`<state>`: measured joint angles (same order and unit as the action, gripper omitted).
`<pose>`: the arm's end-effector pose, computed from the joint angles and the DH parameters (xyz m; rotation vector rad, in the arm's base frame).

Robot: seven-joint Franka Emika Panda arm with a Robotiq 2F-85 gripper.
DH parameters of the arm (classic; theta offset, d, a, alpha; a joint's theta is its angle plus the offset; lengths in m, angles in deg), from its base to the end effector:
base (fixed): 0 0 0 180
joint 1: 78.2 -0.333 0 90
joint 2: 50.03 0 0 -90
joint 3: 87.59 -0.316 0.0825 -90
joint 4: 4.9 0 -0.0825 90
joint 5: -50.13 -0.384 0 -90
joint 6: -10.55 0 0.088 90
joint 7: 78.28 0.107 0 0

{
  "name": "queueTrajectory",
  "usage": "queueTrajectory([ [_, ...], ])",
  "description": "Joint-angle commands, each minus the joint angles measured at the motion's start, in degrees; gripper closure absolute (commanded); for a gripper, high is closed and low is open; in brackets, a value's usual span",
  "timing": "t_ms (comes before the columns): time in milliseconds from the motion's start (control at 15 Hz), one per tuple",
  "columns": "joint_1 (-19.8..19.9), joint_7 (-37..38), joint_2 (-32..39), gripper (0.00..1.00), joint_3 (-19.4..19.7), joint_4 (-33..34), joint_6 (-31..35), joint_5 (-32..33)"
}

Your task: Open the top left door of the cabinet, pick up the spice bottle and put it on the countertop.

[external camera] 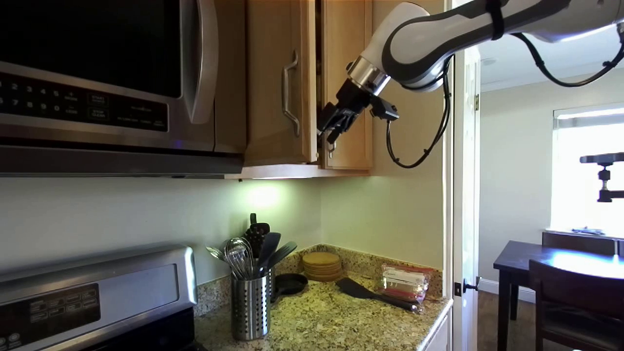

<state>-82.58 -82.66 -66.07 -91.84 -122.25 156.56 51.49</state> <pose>0.5160 0.0837 0.6505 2.8728 0.3564 1.1902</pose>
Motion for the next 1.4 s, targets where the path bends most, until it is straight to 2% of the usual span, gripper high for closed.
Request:
queueTrajectory([
  [0, 0.5, 2.5, 5.5, 0.00, 0.1, 6.8, -0.2, -0.1],
  [867, 0.7, 11.5, 23.2, 0.00, 1.2, 27.6, -1.5, 5.1],
  [1333, -0.2, 13.2, 29.2, 0.00, 2.5, 35.3, -2.0, 7.0],
])
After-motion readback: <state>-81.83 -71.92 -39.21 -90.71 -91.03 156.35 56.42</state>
